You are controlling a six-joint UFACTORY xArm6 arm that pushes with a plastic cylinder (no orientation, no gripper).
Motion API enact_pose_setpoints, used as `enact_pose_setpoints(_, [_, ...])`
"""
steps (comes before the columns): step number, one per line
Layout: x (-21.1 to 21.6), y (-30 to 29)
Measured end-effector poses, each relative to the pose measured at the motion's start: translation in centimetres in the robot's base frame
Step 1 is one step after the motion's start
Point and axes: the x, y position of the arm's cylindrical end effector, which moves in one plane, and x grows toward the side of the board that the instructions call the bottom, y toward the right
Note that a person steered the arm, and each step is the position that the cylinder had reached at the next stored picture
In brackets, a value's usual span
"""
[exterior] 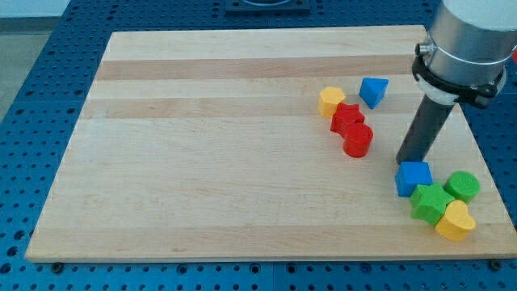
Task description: Push the blue triangle into the red star
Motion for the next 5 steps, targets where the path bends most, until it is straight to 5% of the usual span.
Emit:
enact_pose_setpoints(3, [-9.4, 4.2])
enact_pose_setpoints(5, [-17.6, 1.0])
